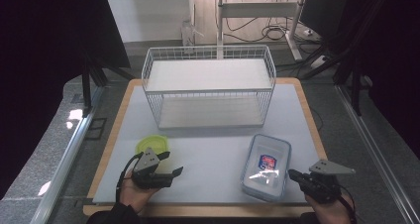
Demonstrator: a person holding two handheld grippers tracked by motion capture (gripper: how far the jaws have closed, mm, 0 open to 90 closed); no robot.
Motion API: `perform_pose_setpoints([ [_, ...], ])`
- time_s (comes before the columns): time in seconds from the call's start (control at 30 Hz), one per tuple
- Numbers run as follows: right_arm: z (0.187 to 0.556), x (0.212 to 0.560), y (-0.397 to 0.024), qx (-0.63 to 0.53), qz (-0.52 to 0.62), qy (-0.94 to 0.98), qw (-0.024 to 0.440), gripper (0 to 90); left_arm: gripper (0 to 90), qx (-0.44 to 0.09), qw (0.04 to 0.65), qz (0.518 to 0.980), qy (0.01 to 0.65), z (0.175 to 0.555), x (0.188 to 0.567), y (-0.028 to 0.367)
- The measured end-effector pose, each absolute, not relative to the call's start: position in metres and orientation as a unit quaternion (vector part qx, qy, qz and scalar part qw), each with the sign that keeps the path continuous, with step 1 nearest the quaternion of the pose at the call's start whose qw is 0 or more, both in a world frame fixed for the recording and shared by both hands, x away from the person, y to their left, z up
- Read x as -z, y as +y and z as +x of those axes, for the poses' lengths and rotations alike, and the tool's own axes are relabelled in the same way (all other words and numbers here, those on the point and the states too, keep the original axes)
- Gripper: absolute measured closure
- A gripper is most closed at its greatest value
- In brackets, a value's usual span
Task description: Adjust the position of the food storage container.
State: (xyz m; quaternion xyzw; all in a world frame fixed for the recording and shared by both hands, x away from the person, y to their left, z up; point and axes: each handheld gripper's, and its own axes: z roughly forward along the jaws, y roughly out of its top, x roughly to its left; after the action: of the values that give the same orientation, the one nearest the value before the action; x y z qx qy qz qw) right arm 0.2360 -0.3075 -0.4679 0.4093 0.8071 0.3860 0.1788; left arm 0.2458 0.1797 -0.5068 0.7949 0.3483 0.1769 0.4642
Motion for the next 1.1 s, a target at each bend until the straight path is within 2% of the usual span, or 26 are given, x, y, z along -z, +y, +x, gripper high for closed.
perform_pose_setpoints([
  [0.43,0.224,0.481,-0.306,-0.355,0.411,0.827,0.142,89.9,27.3,-0.174,0.459,0.799,0.347,0.242,0.508,0.178],
  [0.53,0.225,0.488,-0.297,-0.343,0.398,0.843,0.117,89.9,27.2,-0.175,0.458,0.800,0.345,0.241,0.507,0.178],
  [0.83,0.227,0.491,-0.270,-0.350,0.359,0.861,0.087,89.9,27.5,-0.170,0.455,0.804,0.344,0.241,0.507,0.177],
  [1.1,0.234,0.495,-0.246,-0.370,0.328,0.868,0.050,89.9,35.0,-0.156,0.453,0.805,0.351,0.241,0.504,0.178],
])
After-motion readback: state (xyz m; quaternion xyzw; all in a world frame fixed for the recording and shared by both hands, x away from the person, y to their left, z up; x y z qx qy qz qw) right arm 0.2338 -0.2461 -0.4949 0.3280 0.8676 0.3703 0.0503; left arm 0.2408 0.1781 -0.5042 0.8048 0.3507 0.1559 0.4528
